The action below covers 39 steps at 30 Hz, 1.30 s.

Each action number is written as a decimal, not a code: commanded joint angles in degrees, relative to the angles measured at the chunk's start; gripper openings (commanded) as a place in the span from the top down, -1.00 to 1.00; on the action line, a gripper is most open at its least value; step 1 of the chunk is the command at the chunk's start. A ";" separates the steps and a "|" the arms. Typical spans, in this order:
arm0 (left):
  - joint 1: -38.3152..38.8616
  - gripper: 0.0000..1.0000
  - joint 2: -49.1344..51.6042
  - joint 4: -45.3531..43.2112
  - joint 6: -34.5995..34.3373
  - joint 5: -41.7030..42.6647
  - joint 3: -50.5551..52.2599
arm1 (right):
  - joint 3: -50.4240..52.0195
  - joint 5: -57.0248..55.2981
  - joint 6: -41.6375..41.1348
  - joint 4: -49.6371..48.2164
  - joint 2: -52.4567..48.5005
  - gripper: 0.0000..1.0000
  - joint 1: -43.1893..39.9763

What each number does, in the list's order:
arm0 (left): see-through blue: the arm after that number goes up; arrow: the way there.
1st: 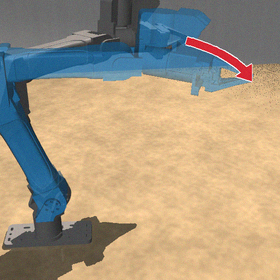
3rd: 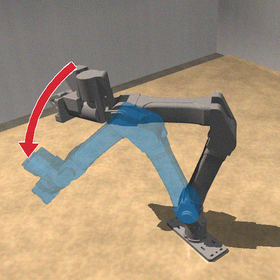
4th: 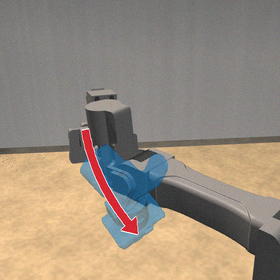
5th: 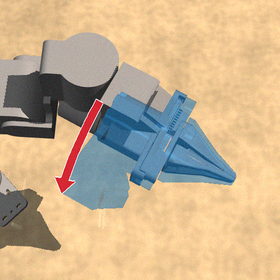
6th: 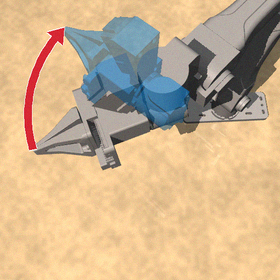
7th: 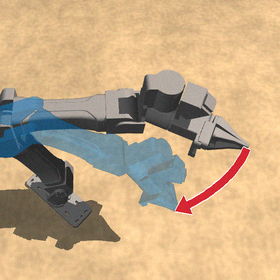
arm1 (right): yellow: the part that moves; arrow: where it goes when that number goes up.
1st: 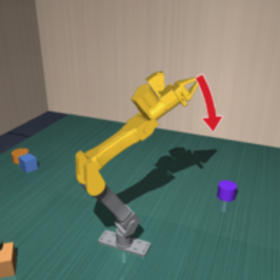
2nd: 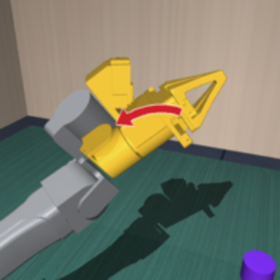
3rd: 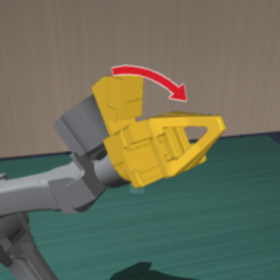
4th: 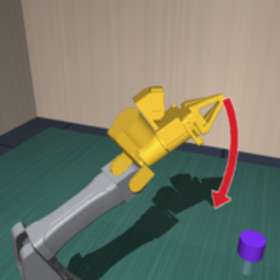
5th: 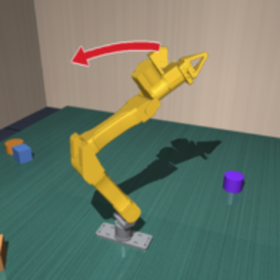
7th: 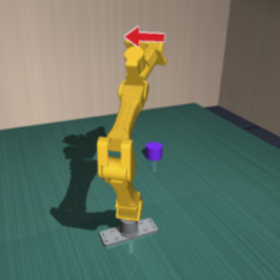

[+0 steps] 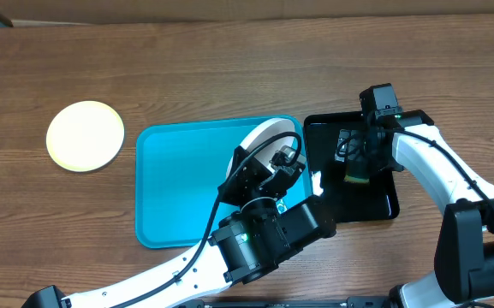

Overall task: Clean dirty plates on tray and stack at the side
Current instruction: 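Carry the white plate left and place it on the plate stack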

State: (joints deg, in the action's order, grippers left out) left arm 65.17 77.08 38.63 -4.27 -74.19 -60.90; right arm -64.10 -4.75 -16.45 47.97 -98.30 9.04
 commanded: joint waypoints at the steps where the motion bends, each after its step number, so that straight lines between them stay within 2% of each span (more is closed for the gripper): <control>1: 0.02 0.92 0.37 -0.50 1.84 -1.25 -0.98 | 0.11 -0.55 -0.02 -0.35 0.24 -1.00 -0.22; 8: -0.55 0.92 0.13 -2.05 2.38 0.00 -1.05 | 0.11 -0.55 -0.02 -0.35 0.24 -1.00 -0.22; 14: -1.64 0.92 0.13 -2.62 2.36 5.27 -1.05 | 0.11 -0.55 -0.02 -0.35 0.24 -1.00 -0.22; 29: -3.69 0.92 0.04 -1.84 2.40 3.82 -1.09 | 0.11 -0.55 -0.02 -0.35 0.24 -1.00 -0.22; 31: -5.40 0.92 0.04 -1.53 0.20 7.80 -1.09 | 0.11 -0.55 -0.02 -0.35 0.24 -1.00 -0.22; 35: -15.34 0.92 0.04 0.35 -4.87 23.80 -1.11 | 0.11 -0.55 -0.02 -0.35 0.24 -1.00 -0.22; 39: -32.54 0.92 0.04 1.68 -8.76 47.74 -2.10 | 0.11 -0.55 -0.02 -0.35 0.24 -1.00 -0.22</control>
State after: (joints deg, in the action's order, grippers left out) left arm 43.03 77.08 39.68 -7.53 -47.92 -60.95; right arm -64.10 -4.75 -16.43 47.94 -98.30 9.02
